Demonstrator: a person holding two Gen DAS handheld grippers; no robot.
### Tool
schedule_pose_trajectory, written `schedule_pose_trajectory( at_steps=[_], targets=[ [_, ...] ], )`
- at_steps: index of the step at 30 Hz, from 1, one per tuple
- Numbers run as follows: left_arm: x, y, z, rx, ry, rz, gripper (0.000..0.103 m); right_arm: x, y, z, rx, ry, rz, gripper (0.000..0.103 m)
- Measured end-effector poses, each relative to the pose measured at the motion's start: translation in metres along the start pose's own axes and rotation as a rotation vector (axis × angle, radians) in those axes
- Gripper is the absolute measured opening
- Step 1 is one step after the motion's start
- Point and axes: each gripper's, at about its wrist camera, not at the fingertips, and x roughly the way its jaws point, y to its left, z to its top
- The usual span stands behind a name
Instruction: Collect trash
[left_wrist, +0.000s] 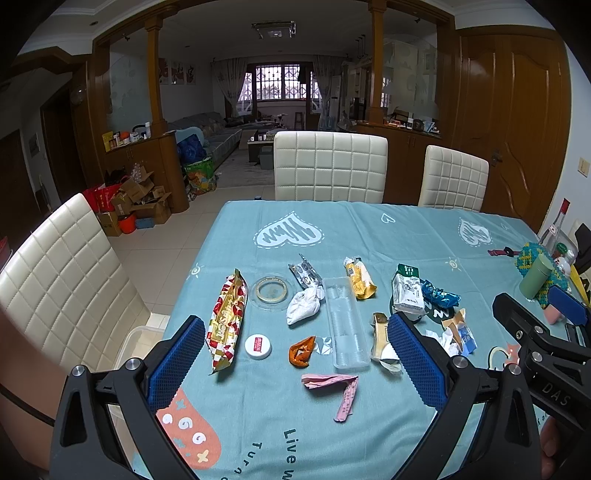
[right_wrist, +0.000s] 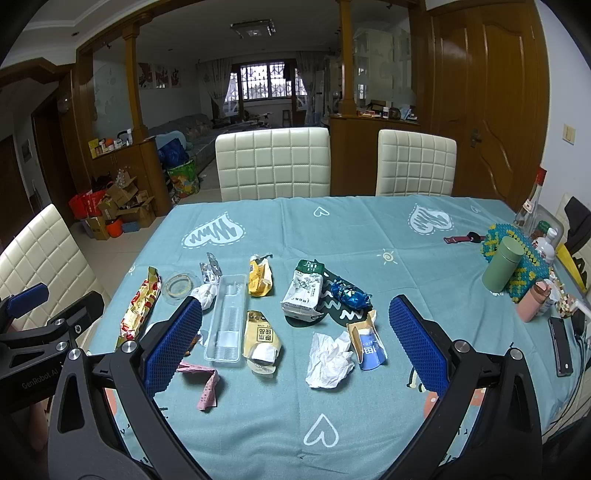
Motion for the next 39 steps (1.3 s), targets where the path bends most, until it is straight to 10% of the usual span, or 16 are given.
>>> schedule_pose_trajectory(
  at_steps=[39],
  targets=[
    [-0.0011, -0.0005, -0.0009, 0.002, 0.005, -0.005, 0.097, 0.0014, 0.0005, 0.001, 0.0, 0.002, -0.003, 0.1]
  ],
)
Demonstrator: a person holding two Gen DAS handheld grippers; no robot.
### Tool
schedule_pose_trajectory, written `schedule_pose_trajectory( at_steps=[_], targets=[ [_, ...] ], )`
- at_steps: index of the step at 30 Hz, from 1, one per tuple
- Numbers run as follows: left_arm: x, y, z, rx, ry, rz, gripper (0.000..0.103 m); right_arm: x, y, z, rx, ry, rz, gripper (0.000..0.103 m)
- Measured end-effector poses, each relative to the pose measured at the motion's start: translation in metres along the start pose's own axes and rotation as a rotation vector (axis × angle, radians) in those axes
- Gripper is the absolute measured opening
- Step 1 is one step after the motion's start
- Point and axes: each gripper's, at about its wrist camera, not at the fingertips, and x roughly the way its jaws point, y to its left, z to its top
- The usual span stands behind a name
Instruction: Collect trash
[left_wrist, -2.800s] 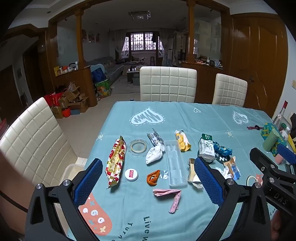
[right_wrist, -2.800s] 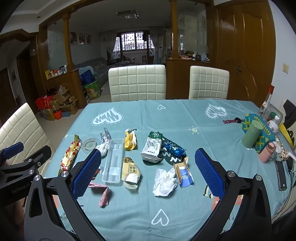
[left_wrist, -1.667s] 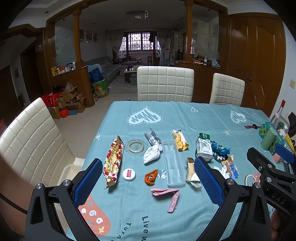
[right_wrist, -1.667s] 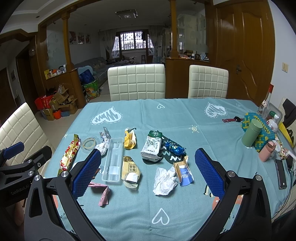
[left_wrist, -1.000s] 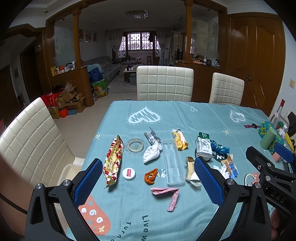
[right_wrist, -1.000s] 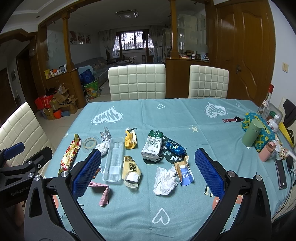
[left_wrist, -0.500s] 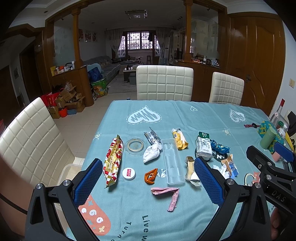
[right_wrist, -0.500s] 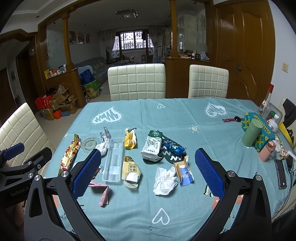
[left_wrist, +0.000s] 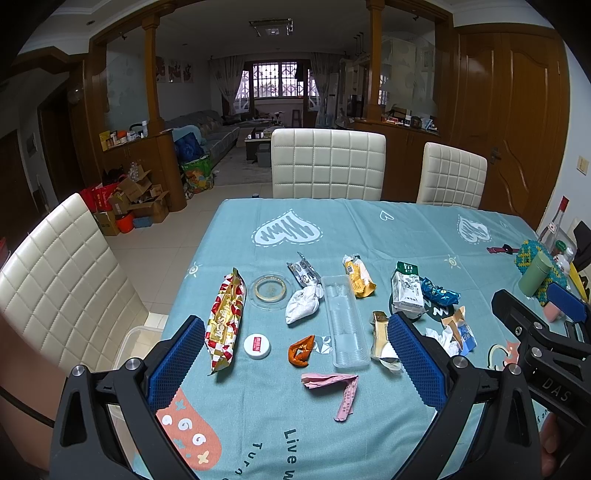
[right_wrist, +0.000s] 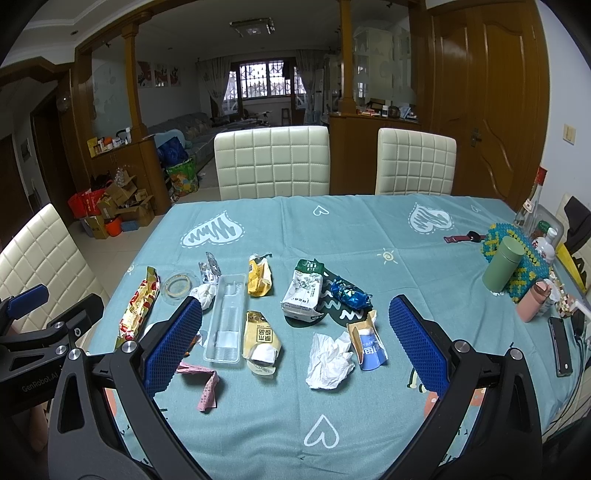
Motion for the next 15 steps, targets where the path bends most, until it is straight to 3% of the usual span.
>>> schedule_pose_trajectory(
  at_steps=[15],
  targets=[
    [0.0006, 0.0004, 0.0004, -0.001, 0.002, 0.001, 0.097, 0.0007, 0.0008, 0.0004, -0.002, 0.002, 0.0, 0.1]
  ],
)
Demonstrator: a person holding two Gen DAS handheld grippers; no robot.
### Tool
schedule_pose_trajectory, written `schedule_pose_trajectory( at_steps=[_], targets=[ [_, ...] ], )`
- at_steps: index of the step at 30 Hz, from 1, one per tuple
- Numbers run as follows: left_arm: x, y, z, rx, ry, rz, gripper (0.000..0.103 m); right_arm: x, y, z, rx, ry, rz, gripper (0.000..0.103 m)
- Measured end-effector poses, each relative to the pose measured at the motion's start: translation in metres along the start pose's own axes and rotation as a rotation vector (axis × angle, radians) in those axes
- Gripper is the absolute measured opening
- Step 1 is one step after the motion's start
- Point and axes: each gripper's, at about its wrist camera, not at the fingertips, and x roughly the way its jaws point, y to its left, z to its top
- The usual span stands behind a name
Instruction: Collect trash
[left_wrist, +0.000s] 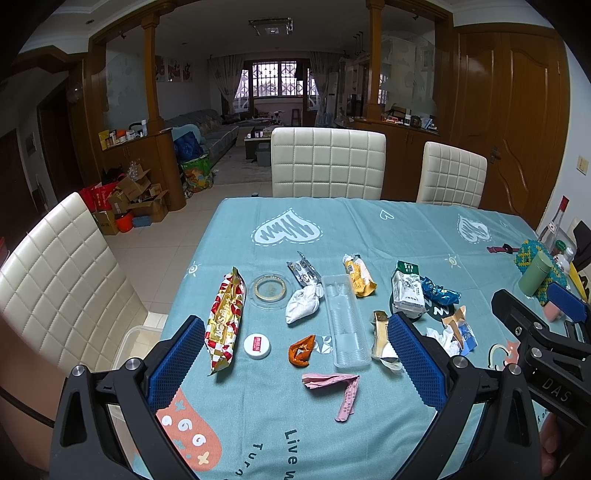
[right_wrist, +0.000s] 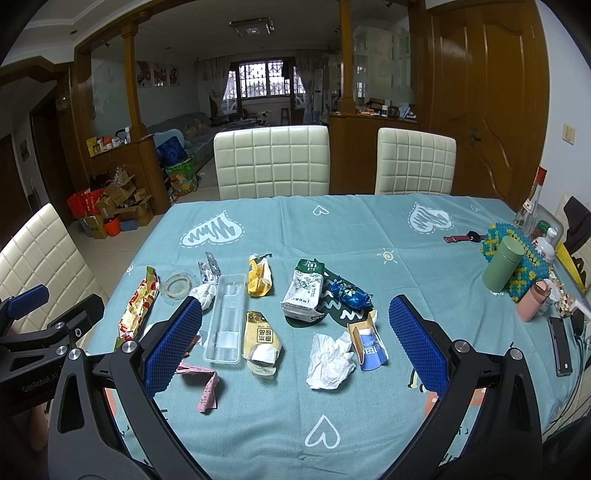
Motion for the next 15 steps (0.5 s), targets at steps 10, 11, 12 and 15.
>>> schedule_pose_trajectory(
  at_steps=[10, 11, 12, 15],
  targets=[
    [-0.0003, 0.0002, -0.0007, -0.001, 0.0, 0.0, 0.097, 0.0006, -0.0017, -0.0031, 0.0, 0.0, 0.001, 0.1],
    [-0.0005, 0.0, -0.0009, -0.001, 0.0, 0.0, 0.097, 0.0009, -0.0026, -0.0044, -0.001, 0.0, 0.001, 0.1],
    [-0.0004, -0.0003, -0.0011, 0.0, 0.0, 0.0, 0.097, 0.0011, -0.0019, -0.0035, -0.001, 0.0, 0.001, 0.1],
    [0.0001, 0.0008, -0.0002, -0.001, 0.001, 0.0, 0.097, 0.0012, -0.0015, -0.003, 0.0, 0.0, 0.001, 0.1]
  ],
)
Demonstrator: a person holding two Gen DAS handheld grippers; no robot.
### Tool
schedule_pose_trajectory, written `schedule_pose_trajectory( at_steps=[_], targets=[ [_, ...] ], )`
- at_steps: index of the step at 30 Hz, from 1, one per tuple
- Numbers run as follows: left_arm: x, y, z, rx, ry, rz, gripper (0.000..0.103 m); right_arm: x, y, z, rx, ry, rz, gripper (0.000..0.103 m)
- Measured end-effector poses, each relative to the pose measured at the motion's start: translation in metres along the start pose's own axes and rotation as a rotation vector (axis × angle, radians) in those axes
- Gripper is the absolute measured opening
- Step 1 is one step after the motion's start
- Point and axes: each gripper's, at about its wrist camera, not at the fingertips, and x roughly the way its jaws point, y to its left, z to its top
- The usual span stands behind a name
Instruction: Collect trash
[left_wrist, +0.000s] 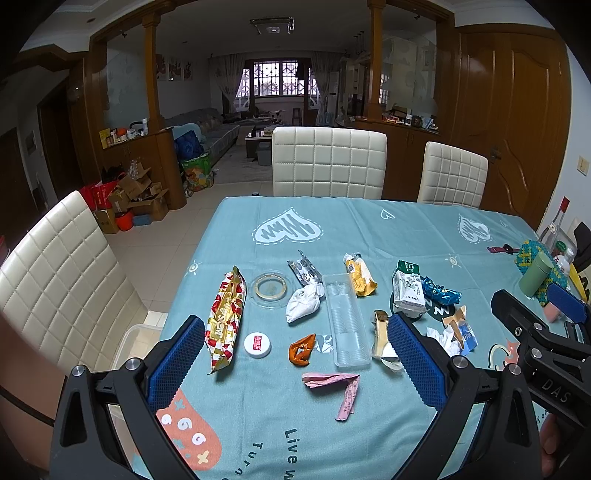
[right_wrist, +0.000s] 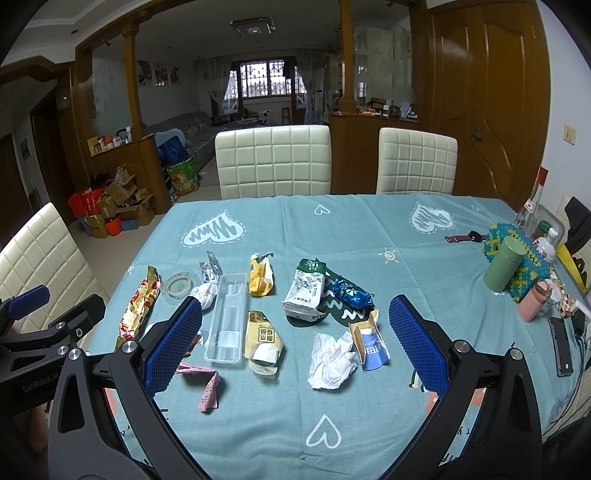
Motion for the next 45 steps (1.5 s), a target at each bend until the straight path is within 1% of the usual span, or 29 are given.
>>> schedule_pose_trajectory(
  at_steps=[7, 21, 27, 31, 34, 36, 40, 45],
  targets=[
    [0.0, 0.0, 0.0, 0.0, 0.001, 0.0, 0.097, -0.001, -0.001, 0.001, 0.002, 0.002, 0.0, 0.1],
    [0.0, 0.001, -0.003, -0.003, 0.006, 0.0, 0.097, 0.003, -0.002, -0.009, 0.004, 0.006, 0.0, 0.1],
    [0.01, 0.0, -0.015, -0.005, 0.032, -0.008, 0.097, 0.01, 0.001, -0.004, 0.002, 0.024, -0.003, 0.1],
    [0.021, 0.005, -0.011, -0.005, 0.06, 0.006, 0.097, 0.019, -0.003, -0.003, 0.005, 0.046, -0.017, 0.1],
    [0.035, 0.013, -0.009, 0.001, 0.077, 0.033, 0.097, 0.035, -0.014, -0.006, 0.036, 0.075, -0.052, 0.1],
    [0.047, 0.019, -0.013, 0.009, 0.099, 0.054, 0.097, 0.047, -0.02, -0.009, 0.046, 0.098, -0.074, 0.1],
    [0.082, 0.031, -0.033, 0.017, 0.204, 0.093, 0.097, 0.082, -0.036, -0.028, 0.063, 0.193, -0.118, 0.1],
    [0.12, 0.042, -0.057, 0.031, 0.291, 0.134, 0.097, 0.127, -0.049, -0.056, 0.077, 0.327, -0.156, 0.1]
  ],
)
